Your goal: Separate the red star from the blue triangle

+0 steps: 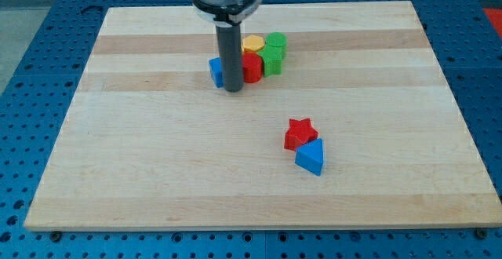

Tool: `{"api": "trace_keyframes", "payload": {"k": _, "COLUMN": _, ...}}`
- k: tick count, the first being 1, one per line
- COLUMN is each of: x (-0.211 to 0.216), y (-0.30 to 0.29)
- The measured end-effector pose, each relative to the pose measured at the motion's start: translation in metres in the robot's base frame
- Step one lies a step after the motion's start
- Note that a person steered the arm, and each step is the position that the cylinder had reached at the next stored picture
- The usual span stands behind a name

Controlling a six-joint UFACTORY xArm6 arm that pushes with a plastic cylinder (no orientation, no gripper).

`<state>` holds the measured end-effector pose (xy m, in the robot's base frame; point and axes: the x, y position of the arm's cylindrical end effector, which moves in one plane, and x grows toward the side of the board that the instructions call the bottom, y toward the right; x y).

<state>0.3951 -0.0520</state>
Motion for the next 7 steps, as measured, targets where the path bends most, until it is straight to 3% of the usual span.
{"api": "trace_keyframes", "payload": {"k": 2, "x": 0.005, "y": 0.024}}
{"api": "trace_keyframes", "payload": {"k": 4, "x": 0.020, "y": 0.146}}
{"api": "trace_keyframes", "payload": {"k": 5, "x": 0.085, "y": 0.195}}
{"api": "trace_keyframes", "payload": {"k": 6, "x": 0.153, "y": 0.206}}
{"api": "trace_keyframes", "payload": {"k": 7, "x": 0.171, "y": 0.179}}
